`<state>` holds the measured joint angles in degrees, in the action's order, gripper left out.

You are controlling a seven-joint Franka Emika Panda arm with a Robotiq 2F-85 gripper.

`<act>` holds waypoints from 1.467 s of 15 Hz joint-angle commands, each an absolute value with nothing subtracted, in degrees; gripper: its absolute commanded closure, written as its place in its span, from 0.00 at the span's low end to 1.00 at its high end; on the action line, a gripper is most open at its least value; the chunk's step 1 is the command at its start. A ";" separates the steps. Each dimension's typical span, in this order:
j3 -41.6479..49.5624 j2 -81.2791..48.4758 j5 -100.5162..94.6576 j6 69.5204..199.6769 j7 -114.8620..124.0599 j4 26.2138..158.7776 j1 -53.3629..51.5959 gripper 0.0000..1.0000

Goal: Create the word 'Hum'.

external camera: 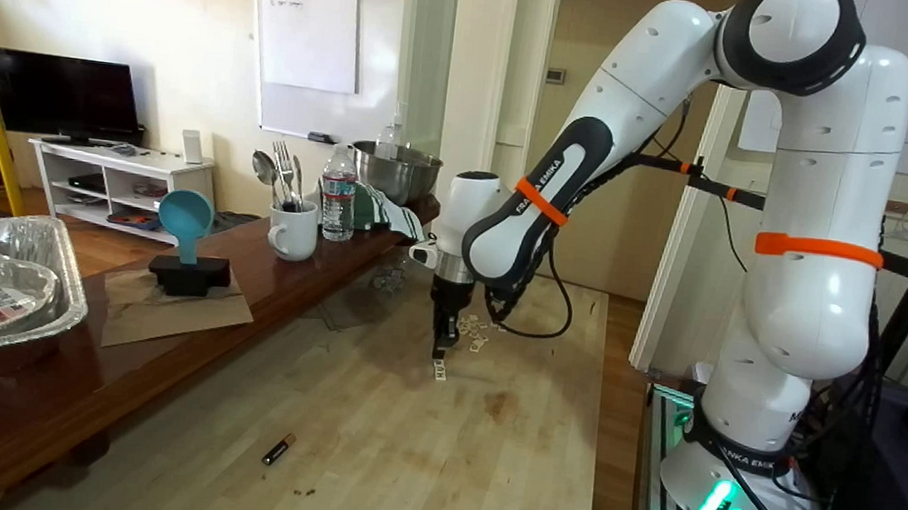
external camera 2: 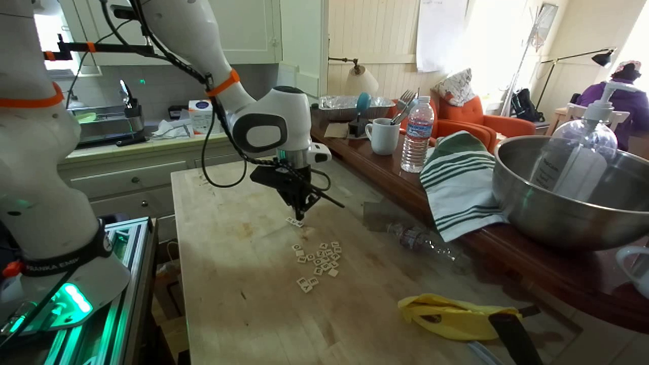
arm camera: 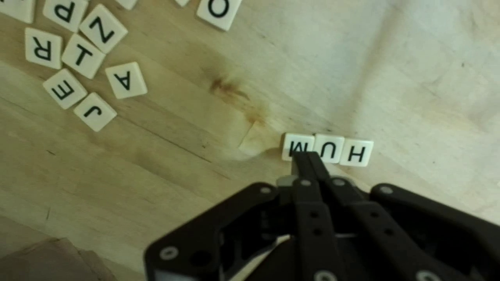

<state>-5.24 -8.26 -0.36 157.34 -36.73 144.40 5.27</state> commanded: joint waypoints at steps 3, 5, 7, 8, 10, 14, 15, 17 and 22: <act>-6.57 -4.81 4.75 156.37 -36.92 147.28 4.05 0.67; -6.41 -4.46 5.61 155.68 -34.76 147.26 3.34 0.51; -6.09 -4.32 5.39 155.83 -32.63 147.25 2.71 0.36; -6.12 -4.27 5.49 155.74 -32.02 147.22 2.57 0.29; -6.06 -4.14 5.12 155.99 -30.91 147.26 2.32 0.14; -6.09 -4.05 5.39 155.77 -29.62 147.05 2.06 0.00; -6.13 -4.05 5.63 155.69 -29.50 147.00 2.05 0.00; -6.09 -4.02 5.92 155.49 -29.18 146.93 2.04 0.00; -5.73 -5.46 5.32 156.82 -29.50 146.08 2.06 0.00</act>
